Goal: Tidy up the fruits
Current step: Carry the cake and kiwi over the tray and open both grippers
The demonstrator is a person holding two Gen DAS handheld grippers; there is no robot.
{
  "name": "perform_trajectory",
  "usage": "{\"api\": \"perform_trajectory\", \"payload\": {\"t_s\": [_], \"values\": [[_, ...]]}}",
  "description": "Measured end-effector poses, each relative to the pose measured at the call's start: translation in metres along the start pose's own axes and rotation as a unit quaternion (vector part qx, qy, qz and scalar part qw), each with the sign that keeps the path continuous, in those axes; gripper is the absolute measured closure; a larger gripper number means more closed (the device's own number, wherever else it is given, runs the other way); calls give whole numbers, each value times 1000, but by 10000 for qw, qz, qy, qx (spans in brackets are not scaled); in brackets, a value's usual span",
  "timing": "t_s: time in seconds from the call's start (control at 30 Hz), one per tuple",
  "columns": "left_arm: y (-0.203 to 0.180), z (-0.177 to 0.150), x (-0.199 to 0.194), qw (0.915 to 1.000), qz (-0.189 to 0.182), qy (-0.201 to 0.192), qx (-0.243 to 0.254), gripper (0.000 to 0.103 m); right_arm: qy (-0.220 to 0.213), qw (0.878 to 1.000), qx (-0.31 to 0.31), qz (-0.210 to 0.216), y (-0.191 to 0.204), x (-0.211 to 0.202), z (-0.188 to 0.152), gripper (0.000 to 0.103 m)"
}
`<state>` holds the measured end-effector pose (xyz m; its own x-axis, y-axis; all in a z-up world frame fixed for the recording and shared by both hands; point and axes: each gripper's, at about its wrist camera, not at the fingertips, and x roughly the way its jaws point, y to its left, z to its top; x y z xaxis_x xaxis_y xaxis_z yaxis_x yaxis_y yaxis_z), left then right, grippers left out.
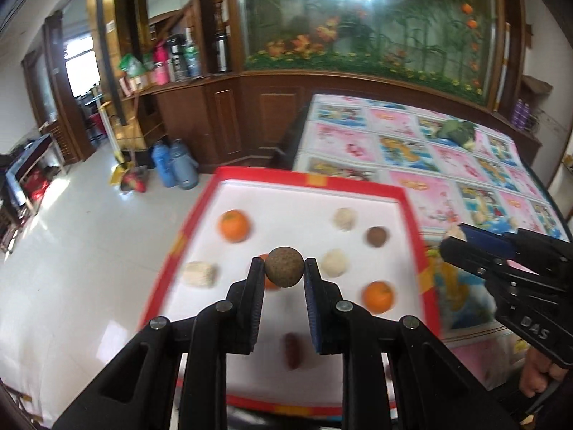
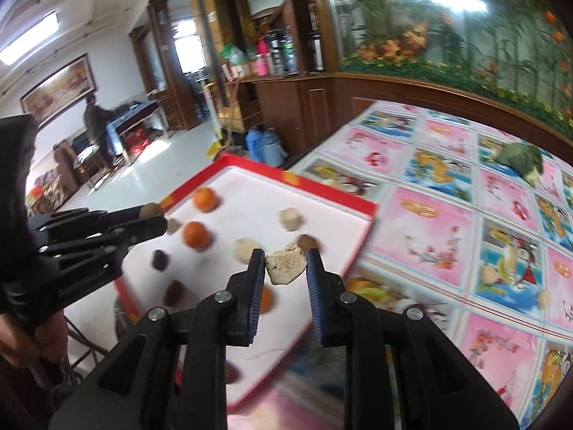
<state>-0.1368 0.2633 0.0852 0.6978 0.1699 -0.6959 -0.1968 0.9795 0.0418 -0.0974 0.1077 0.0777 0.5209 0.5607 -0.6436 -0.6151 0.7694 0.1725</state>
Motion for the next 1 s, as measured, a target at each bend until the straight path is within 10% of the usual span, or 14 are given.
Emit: {"api": "perform_trajectory", "payload": {"t_s": [0.37, 1.0], "values": [[48, -24, 18, 9984, 372, 336, -267, 82, 685, 9958, -545, 257, 68, 47, -20, 77], [62, -40, 44, 9955, 378, 858, -98, 82, 1280, 9908, -426, 118, 68, 77, -36, 77]]}}
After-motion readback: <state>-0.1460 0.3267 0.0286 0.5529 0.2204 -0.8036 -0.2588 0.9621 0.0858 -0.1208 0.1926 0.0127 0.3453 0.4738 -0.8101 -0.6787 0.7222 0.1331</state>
